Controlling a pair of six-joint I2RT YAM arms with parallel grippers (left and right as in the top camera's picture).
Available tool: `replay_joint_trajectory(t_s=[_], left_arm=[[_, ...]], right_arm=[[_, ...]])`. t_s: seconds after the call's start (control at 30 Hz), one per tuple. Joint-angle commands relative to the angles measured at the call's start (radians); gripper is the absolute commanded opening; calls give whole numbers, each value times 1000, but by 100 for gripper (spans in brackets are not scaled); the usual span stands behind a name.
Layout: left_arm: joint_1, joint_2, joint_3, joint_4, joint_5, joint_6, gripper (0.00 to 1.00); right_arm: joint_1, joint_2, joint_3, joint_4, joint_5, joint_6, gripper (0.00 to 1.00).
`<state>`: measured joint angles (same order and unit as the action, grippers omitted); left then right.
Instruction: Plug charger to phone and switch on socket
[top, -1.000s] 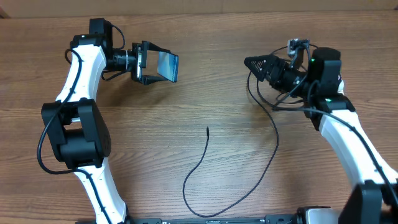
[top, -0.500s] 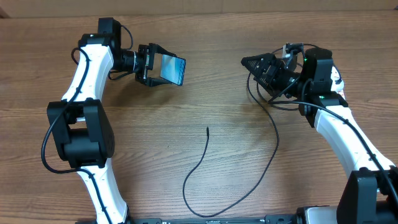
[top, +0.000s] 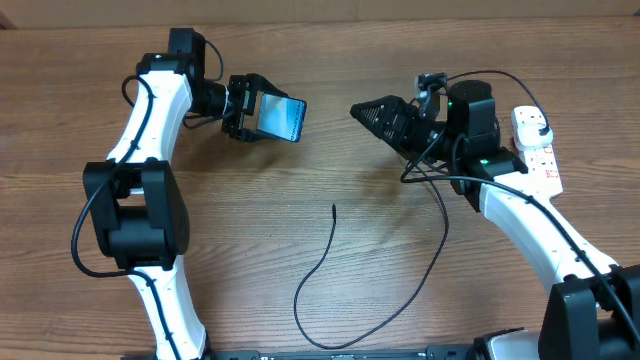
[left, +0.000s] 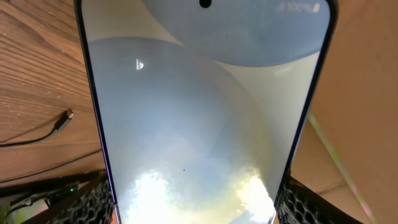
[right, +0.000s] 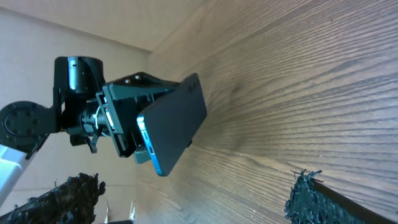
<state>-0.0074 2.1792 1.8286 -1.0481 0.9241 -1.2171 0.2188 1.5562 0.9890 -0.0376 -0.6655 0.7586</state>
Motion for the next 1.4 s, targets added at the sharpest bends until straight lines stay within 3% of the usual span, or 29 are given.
replay_joint_trajectory(t_s=[0.0, 0.57, 1.37], left_arm=[[-10, 3, 34, -2, -34, -51, 4], [-102, 3, 34, 16, -89, -243, 4], [-190, 3, 34, 105, -89, -257, 4]], right_arm=[[17, -7, 26, 7, 22, 0, 100], [106, -7, 26, -1, 97, -76, 100], [194, 27, 26, -37, 246, -79, 98]])
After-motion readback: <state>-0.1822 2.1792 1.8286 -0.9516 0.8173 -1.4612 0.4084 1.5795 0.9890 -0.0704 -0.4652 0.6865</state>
